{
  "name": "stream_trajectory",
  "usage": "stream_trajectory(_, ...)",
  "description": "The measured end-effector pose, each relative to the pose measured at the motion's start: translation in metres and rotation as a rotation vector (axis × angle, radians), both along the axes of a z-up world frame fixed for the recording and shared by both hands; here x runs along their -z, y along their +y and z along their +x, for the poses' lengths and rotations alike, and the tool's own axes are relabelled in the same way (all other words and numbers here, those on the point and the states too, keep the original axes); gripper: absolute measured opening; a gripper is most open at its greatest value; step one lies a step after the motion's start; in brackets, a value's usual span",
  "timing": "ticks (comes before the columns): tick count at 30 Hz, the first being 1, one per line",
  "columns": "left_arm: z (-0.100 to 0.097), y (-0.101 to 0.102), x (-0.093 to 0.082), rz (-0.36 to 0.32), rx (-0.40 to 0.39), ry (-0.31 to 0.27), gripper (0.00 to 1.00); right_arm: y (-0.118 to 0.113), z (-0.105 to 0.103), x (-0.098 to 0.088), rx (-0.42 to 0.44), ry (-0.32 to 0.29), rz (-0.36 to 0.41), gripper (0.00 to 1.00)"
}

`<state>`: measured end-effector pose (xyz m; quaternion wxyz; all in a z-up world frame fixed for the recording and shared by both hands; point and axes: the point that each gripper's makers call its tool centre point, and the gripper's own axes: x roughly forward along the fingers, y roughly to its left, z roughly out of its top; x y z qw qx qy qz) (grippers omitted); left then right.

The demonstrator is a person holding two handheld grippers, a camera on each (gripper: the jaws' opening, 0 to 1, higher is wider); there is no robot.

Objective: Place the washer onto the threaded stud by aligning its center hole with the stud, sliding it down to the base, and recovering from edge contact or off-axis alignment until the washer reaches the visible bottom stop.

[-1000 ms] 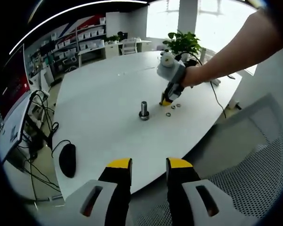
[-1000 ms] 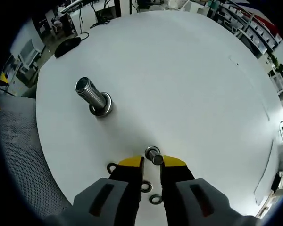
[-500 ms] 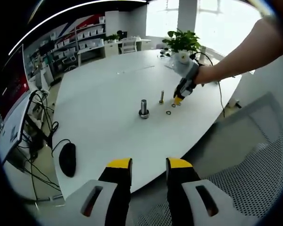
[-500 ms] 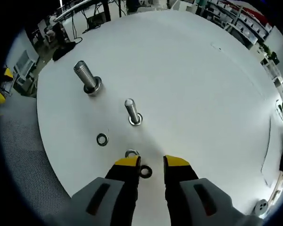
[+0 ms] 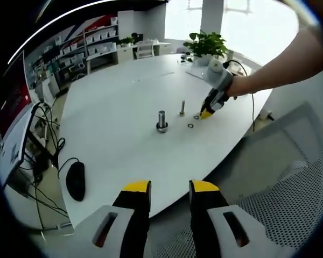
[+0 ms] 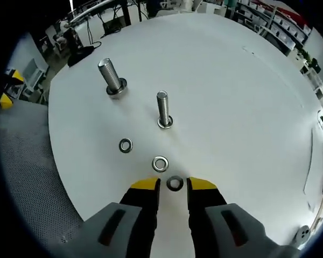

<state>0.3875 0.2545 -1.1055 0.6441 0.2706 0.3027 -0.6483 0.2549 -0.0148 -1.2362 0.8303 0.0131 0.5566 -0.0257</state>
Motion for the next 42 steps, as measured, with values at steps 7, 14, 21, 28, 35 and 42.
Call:
stream_trajectory(7,0.0,0.0,0.0,0.005,0.001,-0.004,0.26,-0.002,-0.001,0.001,-0.084,0.009,-0.012,0.17)
stream_trajectory(14,0.001,0.0,0.002,0.005,-0.003,-0.006,0.26,-0.007,-0.001,0.003,-0.136,0.082,0.012,0.15)
stream_trajectory(21,0.0,0.001,0.001,0.012,0.001,-0.008,0.26,-0.002,-0.002,0.002,-0.209,0.294,-0.014,0.14)
stream_trajectory(28,0.0,0.002,0.0,0.012,-0.001,-0.011,0.26,-0.002,-0.003,0.005,-0.121,0.255,-0.046,0.14)
stream_trajectory(35,0.002,0.0,0.001,0.005,-0.003,-0.011,0.26,-0.001,-0.009,0.006,0.087,0.037,-0.016,0.14)
stream_trajectory(42,0.0,0.001,-0.001,0.001,0.003,-0.01,0.26,-0.003,0.01,-0.011,0.035,0.025,-0.056,0.14)
